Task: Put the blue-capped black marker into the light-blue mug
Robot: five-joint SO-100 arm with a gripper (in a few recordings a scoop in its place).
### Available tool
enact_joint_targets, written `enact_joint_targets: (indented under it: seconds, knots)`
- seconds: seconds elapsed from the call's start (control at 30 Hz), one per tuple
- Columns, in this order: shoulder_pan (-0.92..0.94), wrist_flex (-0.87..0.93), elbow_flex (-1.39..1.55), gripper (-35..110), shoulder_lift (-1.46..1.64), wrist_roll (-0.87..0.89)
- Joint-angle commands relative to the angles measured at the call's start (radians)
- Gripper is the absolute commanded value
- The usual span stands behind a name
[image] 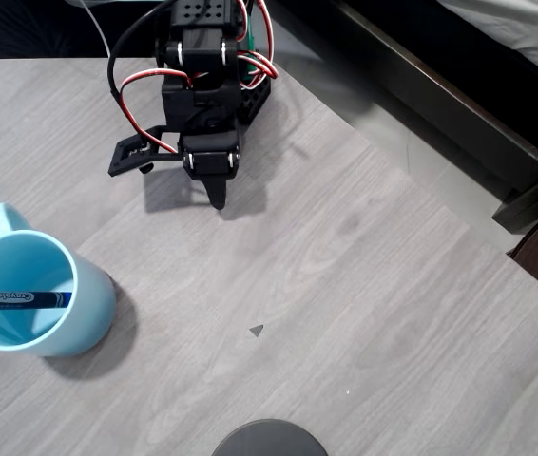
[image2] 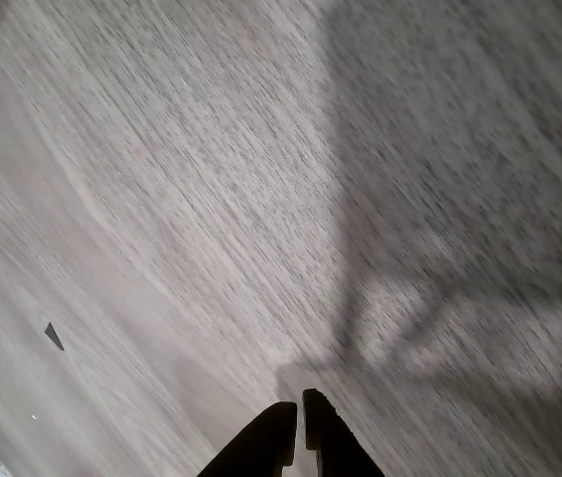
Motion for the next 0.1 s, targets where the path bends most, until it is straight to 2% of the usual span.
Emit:
enact_joint_targets:
  seconds: [0.0,0.07]
  knots:
    - [0.008,0.008,0.002,0,0.025,-0.006]
    - [0.008,0.008,0.002,0,0.025,-0.006]
